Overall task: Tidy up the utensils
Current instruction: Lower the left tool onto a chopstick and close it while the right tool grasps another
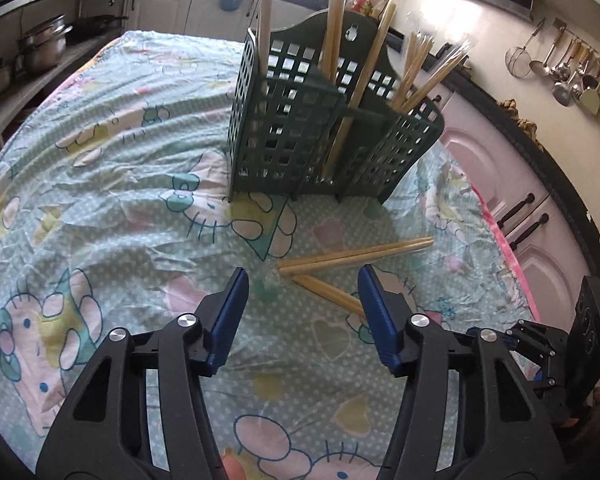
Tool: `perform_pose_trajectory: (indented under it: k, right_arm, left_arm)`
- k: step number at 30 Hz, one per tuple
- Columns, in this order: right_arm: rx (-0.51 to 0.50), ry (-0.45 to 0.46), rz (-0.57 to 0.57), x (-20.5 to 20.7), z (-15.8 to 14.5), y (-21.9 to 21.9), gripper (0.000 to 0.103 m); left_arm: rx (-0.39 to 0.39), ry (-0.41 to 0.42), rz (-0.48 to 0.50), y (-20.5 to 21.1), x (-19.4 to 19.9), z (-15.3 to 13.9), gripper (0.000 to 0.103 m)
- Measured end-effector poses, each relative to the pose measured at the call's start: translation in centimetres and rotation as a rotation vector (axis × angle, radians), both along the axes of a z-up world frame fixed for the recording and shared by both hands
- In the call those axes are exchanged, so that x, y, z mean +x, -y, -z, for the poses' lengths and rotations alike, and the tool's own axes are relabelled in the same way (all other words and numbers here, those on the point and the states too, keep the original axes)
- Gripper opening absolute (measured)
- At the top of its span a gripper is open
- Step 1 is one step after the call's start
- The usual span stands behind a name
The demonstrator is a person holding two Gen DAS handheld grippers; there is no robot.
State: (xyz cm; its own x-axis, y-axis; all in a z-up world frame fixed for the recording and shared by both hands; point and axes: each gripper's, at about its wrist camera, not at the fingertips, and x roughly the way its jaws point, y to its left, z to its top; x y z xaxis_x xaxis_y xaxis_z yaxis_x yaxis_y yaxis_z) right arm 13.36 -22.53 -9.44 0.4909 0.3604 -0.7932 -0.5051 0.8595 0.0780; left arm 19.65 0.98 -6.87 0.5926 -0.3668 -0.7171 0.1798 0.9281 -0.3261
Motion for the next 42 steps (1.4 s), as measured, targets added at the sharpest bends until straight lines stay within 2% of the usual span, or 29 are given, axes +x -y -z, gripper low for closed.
perform_pose_trajectory:
  k: [10,15,22,26,30,35,42]
  right_arm:
    - [0.001,-0.004,-0.024,-0.7,0.5,0.5,0.021]
    - [0.012,-0.008,-0.023,-0.7,0.4,0.7,0.016]
    - [0.015,-0.009,-0.021,-0.8,0.3,0.7,0.014]
    - [0.016,-0.008,-0.013,-0.8,0.2,0.8,0.013]
    - [0.028,-0.01,-0.003,-0.8,0.0,0.8,0.012]
    - [0.049,0.024,0.004,-0.8,-1.2,0.9,0.009]
    - [0.08,0.112,-0.011,-0.9,-4.8,0.4,0.007]
  left_arm:
    - [0.005,-0.041,0.013,0.6,1.6,1.6,0.043]
    - [0.008,-0.065,0.01,0.7,2.4,2.3,0.034]
    - [0.01,-0.082,-0.003,0.4,2.4,3.3,0.019]
    - [0.001,-0.086,-0.008,-0.3,2.5,3.3,0.006]
    - [-0.016,-0.08,-0.007,-0.6,2.5,3.1,0.003]
    - [-0.067,-0.039,-0.018,-1.6,2.2,1.5,0.001]
    - [-0.109,0.091,-0.024,-2.8,1.4,-3.9,0.001]
